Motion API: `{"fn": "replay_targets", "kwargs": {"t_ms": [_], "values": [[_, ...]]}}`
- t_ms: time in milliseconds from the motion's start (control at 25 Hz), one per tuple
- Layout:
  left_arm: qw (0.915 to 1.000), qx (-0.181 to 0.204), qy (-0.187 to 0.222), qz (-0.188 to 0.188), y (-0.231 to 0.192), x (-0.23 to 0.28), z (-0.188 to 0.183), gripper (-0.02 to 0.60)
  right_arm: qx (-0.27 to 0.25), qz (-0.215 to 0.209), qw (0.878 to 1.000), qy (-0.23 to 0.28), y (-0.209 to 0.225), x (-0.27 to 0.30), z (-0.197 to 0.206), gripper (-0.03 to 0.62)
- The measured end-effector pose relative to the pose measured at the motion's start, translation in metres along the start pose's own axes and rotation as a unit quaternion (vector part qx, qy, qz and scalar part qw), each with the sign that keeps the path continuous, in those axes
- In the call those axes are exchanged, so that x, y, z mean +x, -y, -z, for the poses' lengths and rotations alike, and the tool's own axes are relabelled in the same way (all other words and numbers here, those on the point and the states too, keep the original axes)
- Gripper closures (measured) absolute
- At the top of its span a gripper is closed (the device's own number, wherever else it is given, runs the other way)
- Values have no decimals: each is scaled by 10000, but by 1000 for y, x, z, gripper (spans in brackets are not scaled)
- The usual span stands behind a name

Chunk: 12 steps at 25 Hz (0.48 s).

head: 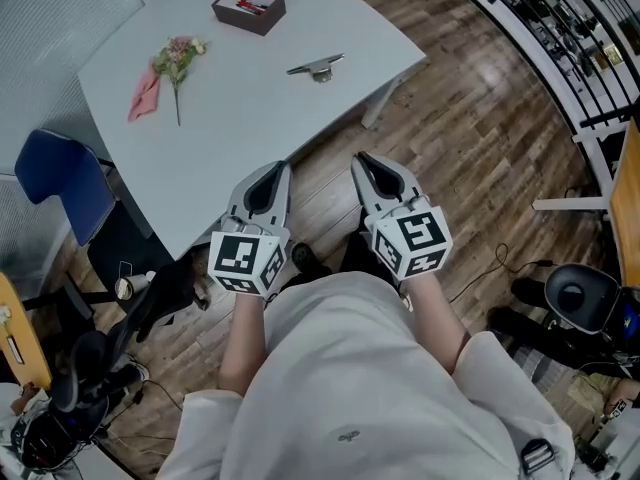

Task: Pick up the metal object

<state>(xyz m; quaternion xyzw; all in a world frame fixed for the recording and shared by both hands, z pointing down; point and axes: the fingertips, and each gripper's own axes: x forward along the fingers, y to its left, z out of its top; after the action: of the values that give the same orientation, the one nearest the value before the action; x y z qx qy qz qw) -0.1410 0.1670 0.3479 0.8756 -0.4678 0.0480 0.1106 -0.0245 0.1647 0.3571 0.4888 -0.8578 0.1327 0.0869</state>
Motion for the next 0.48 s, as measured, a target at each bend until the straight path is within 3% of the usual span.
{"fn": "replay_targets", "kwargs": {"t_ms": [480], "values": [[10000, 24, -33, -62, 12, 55, -17, 558, -20, -308, 9995, -89, 51, 28, -24, 494]]}}
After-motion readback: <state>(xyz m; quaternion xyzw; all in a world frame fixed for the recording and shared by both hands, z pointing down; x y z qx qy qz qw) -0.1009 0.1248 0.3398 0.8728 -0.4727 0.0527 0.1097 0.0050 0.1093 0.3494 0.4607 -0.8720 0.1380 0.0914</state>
